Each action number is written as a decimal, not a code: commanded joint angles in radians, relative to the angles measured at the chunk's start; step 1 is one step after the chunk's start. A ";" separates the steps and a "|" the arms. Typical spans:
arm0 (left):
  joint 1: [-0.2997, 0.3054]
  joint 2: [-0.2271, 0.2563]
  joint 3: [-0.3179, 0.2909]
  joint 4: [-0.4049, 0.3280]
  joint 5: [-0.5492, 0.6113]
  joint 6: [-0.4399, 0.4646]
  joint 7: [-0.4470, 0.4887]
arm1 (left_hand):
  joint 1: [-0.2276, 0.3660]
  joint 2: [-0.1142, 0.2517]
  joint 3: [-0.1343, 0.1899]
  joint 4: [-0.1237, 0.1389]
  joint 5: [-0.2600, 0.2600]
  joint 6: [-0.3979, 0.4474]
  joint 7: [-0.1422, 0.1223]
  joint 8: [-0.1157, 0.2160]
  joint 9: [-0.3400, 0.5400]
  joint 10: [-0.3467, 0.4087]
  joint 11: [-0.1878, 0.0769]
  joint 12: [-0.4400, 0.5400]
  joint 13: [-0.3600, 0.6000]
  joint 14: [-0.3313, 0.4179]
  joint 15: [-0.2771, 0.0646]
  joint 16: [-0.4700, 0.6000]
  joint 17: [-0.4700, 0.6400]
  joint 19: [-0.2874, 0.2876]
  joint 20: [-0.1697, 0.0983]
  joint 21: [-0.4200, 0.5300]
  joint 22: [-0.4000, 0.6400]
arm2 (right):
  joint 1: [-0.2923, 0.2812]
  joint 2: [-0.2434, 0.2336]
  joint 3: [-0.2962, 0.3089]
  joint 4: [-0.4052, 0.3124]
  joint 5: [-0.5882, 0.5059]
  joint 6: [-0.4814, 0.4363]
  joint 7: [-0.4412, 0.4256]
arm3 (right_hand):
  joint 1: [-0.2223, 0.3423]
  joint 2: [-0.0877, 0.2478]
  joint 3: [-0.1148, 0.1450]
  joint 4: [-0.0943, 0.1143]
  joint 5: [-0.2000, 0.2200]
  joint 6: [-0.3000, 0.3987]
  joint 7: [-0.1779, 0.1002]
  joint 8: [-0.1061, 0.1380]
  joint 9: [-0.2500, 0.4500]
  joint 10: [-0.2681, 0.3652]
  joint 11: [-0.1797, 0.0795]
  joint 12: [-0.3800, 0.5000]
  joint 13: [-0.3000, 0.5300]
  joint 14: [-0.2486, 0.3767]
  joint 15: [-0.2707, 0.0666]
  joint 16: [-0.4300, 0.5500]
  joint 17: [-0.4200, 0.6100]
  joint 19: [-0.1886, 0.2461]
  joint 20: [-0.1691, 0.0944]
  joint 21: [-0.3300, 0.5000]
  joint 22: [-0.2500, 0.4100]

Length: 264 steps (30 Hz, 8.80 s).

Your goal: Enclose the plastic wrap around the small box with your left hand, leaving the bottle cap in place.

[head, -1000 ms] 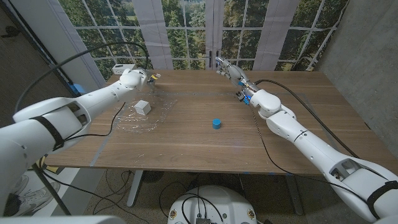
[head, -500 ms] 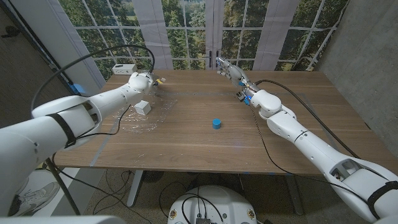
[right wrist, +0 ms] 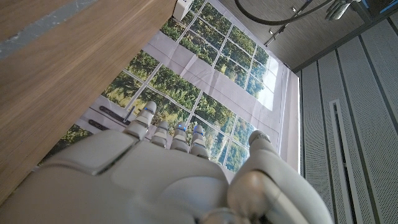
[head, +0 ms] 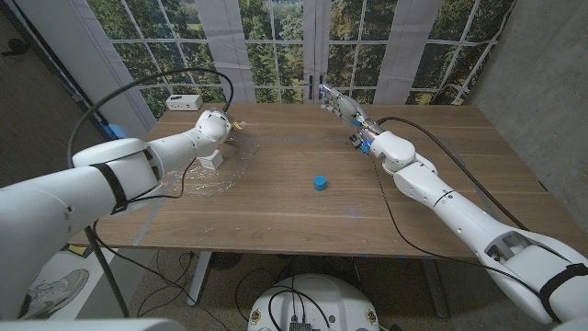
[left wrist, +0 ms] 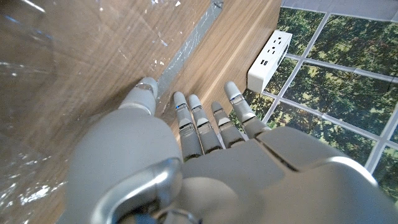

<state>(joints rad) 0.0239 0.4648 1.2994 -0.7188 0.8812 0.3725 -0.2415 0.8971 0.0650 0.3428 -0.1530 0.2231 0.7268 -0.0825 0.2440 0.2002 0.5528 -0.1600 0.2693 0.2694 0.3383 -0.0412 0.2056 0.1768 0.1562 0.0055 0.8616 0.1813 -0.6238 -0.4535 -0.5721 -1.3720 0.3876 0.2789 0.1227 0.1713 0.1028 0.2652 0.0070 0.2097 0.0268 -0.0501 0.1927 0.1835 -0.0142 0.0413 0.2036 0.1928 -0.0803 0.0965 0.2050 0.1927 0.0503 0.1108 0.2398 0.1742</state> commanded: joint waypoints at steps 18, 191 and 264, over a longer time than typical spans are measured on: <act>0.237 0.345 -0.260 -0.664 -0.147 0.002 -0.019 | 0.156 0.042 0.035 -0.023 -0.045 0.302 0.058 0.153 0.069 0.161 -0.035 0.045 0.035 0.148 -0.156 0.031 0.006 0.061 -0.002 0.026 0.007 | -0.011 -0.007 -0.005 -0.045 -0.011 -0.022 -0.017 | -0.009 0.001 0.005 0.004 -0.004 0.010 -0.001 0.001 0.003 0.005 0.000 -0.001 0.004 0.004 0.001 -0.001 0.003 0.010 0.001 -0.006 0.006; 0.605 0.599 -0.625 -1.188 -0.174 0.198 -0.200 | -0.095 0.060 0.049 -0.036 -0.033 0.269 0.112 0.081 0.039 -0.143 0.076 -0.007 0.096 -0.123 0.001 0.004 0.006 -0.147 0.112 -0.110 0.021 | -0.087 -0.054 0.017 -0.204 -0.027 -0.077 -0.095 | -0.022 0.012 0.020 0.019 -0.005 0.006 -0.016 -0.002 0.003 0.001 -0.007 -0.003 0.005 0.031 0.001 0.003 0.003 0.036 -0.005 -0.023 0.006; 0.963 0.607 -0.842 -1.374 0.231 0.477 -0.495 | -0.461 -0.015 -0.131 0.232 -0.025 -0.155 0.015 -0.031 0.003 -0.062 0.104 -0.030 0.065 0.018 -0.010 0.022 0.017 -0.159 0.132 -0.087 0.012 | -0.066 -0.019 -0.004 -0.206 -0.028 -0.128 -0.128 | -0.025 0.018 0.028 0.026 -0.006 -0.004 -0.025 -0.003 0.003 -0.002 -0.009 -0.004 0.005 0.034 0.001 0.000 0.004 0.037 -0.008 -0.029 0.006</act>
<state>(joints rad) 0.8694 1.0181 0.5571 -1.9773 1.2277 0.7845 -0.8304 0.4321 0.0554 0.2073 0.0857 0.1925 0.5517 -0.0681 0.2003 0.2044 0.4739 -0.0520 0.2334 0.3359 0.3449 -0.0429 0.2237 0.1951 -0.0043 0.1356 0.7768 0.1907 -0.6774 -0.4723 -0.5801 -1.5716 0.3584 0.1323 -0.0010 0.1490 0.1201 0.2888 0.0306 0.2097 0.0228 -0.0682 0.1882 0.1835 -0.0180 0.0375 0.2002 0.1928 -0.0537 0.0980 0.2050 0.1928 0.0858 0.1002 0.2166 0.1794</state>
